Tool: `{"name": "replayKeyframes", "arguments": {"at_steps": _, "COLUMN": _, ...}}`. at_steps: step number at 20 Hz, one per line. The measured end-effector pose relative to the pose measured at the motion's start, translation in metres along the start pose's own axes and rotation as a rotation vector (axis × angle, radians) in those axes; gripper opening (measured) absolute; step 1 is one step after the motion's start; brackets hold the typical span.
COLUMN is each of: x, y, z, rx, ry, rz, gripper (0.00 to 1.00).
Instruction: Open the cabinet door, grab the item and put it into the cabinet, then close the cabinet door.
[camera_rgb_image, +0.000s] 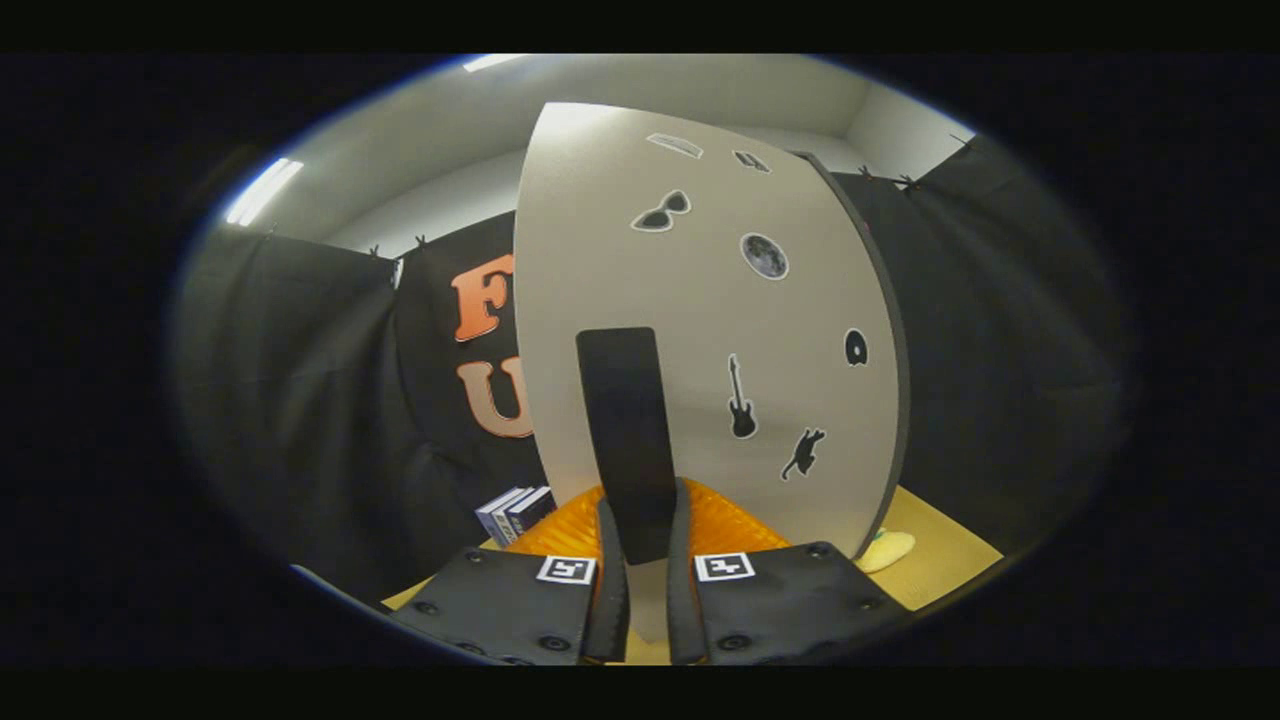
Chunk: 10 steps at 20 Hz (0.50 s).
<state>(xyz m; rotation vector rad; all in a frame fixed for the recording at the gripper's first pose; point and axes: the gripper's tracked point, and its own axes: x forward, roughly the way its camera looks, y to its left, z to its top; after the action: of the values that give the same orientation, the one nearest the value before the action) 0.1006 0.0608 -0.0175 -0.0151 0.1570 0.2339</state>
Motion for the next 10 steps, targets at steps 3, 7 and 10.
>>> {"name": "replayKeyframes", "arguments": {"at_steps": 3, "x": -0.025, "y": -0.017, "z": 0.002, "rx": 0.006, "ry": -0.009, "rz": -0.009, "gripper": 0.23}}
{"name": "replayKeyframes", "arguments": {"at_steps": 7, "x": -0.050, "y": -0.035, "z": 0.006, "rx": -0.006, "ry": -0.018, "rz": -0.038, "gripper": 0.22}}
{"name": "replayKeyframes", "arguments": {"at_steps": 10, "x": -0.072, "y": -0.055, "z": 0.008, "rx": 0.009, "ry": -0.030, "rz": -0.064, "gripper": 0.22}}
